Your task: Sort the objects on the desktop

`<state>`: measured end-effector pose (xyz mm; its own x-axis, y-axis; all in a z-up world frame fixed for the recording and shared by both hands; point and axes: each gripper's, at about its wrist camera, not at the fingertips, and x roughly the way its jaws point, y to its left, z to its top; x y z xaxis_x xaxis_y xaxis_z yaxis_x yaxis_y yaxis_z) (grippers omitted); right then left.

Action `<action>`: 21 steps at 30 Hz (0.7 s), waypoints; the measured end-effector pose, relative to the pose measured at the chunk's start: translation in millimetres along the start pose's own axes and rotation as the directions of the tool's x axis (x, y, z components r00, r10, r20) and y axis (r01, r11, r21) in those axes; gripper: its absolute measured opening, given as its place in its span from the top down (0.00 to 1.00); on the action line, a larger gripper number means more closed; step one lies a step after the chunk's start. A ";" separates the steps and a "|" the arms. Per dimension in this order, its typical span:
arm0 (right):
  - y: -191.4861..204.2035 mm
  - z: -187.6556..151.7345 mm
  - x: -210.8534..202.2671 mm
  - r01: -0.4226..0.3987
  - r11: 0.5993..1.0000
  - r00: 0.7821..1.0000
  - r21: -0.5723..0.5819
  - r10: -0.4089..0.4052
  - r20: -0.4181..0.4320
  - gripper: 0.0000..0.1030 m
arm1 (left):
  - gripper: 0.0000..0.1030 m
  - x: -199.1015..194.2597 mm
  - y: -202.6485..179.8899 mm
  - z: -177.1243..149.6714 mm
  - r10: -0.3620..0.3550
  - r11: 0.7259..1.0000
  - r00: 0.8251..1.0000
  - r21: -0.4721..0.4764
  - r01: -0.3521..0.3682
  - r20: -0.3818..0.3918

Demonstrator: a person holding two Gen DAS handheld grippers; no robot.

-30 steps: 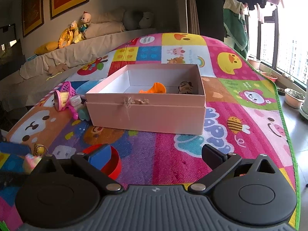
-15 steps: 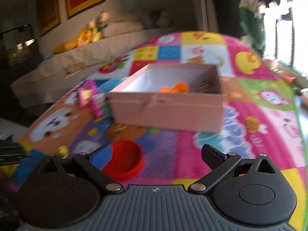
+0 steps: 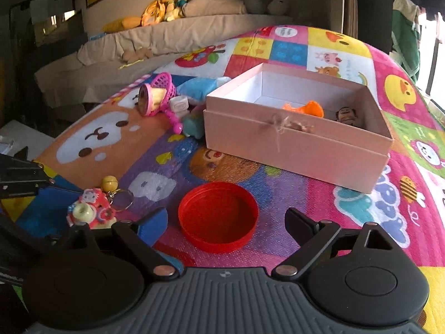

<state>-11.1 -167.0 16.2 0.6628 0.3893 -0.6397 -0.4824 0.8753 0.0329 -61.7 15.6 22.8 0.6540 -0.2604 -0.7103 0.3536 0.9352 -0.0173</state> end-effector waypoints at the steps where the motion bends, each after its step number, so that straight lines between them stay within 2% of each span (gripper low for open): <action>1: 0.4 0.5 1.0 -0.002 1.000 1.000 -0.003 0.002 -0.002 0.11 | 0.34 0.4 0.9 0.5 -0.006 1.000 1.000 -0.015 0.006 -0.001; 3: 1.5 1.3 2.6 -0.009 1.000 1.000 -0.007 0.009 -0.006 0.12 | 0.33 1.9 0.8 2.0 -0.019 0.999 1.000 -0.041 0.019 0.000; 4: 1.7 1.8 3.5 -0.012 1.000 1.000 -0.010 0.012 -0.011 0.17 | 0.33 2.6 -0.8 2.3 -0.015 0.999 1.000 -0.038 0.015 0.003; 5: 2.1 2.2 5.2 -0.012 1.000 1.000 -0.015 0.012 -0.023 0.31 | 0.33 3.7 -2.6 2.7 -0.009 1.000 1.000 -0.029 0.009 0.004; 7: 2.3 3.3 5.6 0.001 1.000 1.000 -0.024 -0.001 -0.028 0.38 | 0.41 4.8 -5.0 3.0 0.017 1.000 1.000 -0.009 -0.017 0.009; 11: -2.9 6.6 -1.8 -0.014 1.000 1.000 -0.016 0.014 -0.026 0.38 | 0.41 2.3 -3.3 4.4 0.024 1.000 1.000 -0.009 -0.023 0.017; 13: -5.7 9.6 -10.3 -0.021 1.000 1.000 -0.019 0.021 -0.019 0.38 | 0.41 -4.5 -3.1 10.4 0.022 1.000 0.998 0.004 -0.022 0.051; 15: -10.7 21.8 -29.4 -0.017 1.000 0.999 -0.025 0.018 0.028 0.38 | 0.41 -18.2 -2.7 27.2 0.005 0.999 0.993 0.037 -0.009 0.117; 16: -14.1 31.4 -43.2 -0.009 1.000 0.997 -0.029 0.011 0.074 0.38 | 0.41 -25.9 -2.8 39.8 0.003 0.998 0.987 0.059 -0.013 0.161; 18: -22.9 56.1 -75.2 0.029 0.999 0.980 -0.026 -0.024 0.198 0.38 | 0.41 -44.1 -1.7 71.9 0.015 0.994 0.959 0.102 -0.046 0.282; 20: -33.3 81.9 -102.2 0.087 0.996 0.946 -0.004 -0.081 0.315 0.38 | 0.41 -57.9 -0.7 104.9 0.020 0.990 0.913 0.120 -0.076 0.406; 21: -38.3 95.4 -112.5 0.134 0.991 0.919 0.002 -0.125 0.373 0.38 | 0.41 -60.2 -1.1 120.1 0.016 0.988 0.889 0.129 -0.085 0.457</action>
<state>-12.6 -216.9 160.2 0.8836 0.3551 -0.3053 -0.3877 0.9203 -0.0517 -21.1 1.5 150.1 0.8931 -0.3258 -0.3102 0.3805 0.9150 0.1343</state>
